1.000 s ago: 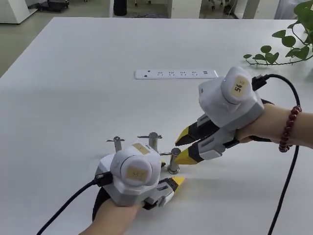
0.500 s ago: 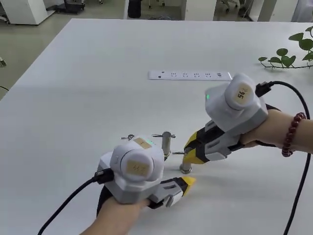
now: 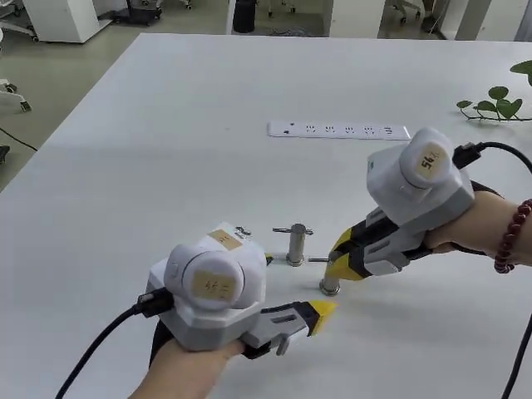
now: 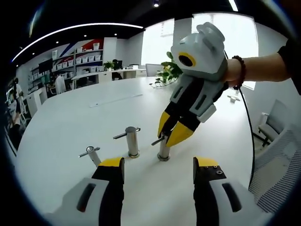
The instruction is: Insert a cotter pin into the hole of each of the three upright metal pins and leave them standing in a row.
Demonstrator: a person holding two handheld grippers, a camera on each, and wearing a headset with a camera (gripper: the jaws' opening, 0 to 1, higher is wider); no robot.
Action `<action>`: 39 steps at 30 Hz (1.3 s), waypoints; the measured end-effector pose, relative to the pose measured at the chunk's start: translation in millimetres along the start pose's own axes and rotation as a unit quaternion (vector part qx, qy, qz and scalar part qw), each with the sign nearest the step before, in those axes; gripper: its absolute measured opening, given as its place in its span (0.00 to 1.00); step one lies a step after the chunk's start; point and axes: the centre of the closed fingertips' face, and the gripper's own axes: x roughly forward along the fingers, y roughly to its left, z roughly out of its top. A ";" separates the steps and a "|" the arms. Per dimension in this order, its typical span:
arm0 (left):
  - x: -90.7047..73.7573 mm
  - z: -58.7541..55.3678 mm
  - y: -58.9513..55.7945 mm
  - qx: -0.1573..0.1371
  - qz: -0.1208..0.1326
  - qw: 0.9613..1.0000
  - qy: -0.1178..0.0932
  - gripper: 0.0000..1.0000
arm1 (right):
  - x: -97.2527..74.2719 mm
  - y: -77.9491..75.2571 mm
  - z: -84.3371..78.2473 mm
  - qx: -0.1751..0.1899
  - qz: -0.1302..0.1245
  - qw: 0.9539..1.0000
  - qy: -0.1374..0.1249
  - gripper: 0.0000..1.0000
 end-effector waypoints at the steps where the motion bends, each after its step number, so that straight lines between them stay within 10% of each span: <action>1: -2.6 0.7 2.0 -0.002 0.003 1.000 -0.001 0.58 | -0.4 0.4 -0.3 -0.001 0.001 1.000 0.001 0.08; 18: -43.4 1.4 26.5 -0.024 0.030 0.999 -0.025 0.74 | -16.8 -22.0 -4.1 -0.001 -0.023 1.000 0.004 0.08; 39: -50.1 0.6 38.9 -0.015 0.049 0.998 -0.030 0.81 | -19.3 -44.7 -16.9 0.001 -0.027 0.999 0.025 0.08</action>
